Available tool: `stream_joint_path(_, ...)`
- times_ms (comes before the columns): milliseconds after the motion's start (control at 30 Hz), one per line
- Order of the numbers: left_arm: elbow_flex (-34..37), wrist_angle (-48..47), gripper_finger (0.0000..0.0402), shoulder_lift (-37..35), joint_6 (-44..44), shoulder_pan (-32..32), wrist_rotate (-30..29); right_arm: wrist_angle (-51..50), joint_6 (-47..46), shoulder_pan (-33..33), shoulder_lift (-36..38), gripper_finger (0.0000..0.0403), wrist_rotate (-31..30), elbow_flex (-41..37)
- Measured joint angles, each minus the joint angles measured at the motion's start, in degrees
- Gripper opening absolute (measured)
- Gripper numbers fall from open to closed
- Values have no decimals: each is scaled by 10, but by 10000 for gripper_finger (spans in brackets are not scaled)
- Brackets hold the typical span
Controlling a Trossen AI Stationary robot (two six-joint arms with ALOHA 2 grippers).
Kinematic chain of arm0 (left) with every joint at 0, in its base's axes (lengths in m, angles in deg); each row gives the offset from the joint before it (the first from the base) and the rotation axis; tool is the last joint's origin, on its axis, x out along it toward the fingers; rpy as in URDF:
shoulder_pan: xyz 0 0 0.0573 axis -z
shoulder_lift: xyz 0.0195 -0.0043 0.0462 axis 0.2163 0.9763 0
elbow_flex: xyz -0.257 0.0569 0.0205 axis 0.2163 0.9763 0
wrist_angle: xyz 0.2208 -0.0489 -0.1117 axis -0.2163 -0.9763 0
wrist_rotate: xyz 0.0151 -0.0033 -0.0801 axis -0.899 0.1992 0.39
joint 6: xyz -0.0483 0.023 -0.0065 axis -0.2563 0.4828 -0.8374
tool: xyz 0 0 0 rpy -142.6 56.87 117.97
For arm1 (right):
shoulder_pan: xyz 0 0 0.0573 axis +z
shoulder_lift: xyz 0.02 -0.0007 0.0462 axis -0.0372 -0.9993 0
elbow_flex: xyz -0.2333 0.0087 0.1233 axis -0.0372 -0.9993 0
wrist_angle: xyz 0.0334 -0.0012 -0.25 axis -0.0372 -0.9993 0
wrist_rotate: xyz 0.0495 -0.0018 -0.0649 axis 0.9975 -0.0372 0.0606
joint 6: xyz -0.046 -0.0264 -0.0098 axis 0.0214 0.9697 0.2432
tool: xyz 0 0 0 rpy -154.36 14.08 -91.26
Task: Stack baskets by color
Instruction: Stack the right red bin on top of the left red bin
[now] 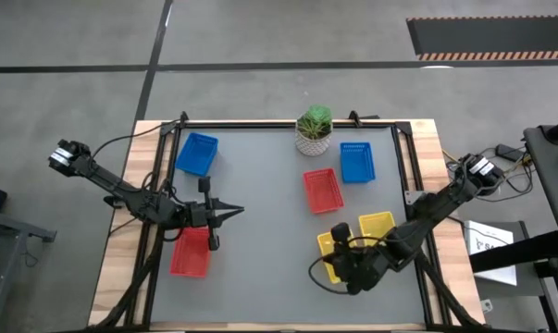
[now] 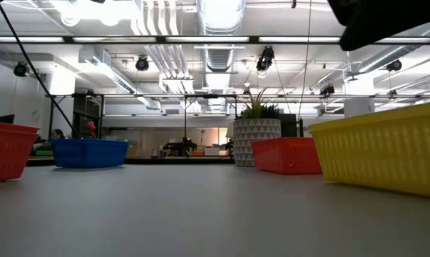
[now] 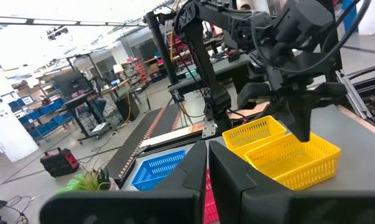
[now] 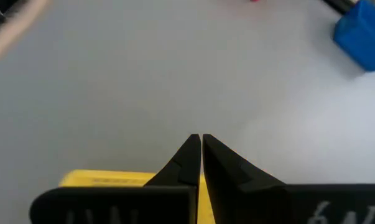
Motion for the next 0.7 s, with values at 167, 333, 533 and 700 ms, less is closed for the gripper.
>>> stream_joint_path(167,0,0,2,0,0,0,0,43,47,-17,36,9,4,-36)
stream_joint_path(333,0,0,2,0,0,0,0,151,72,-49,102,9,5,-110)
stream_joint_path(533,0,0,2,0,0,0,0,184,-61,-135,173,9,-33,-185)
stream_joint_path(700,0,0,2,0,0,0,0,157,-177,-210,210,9,-25,-211)
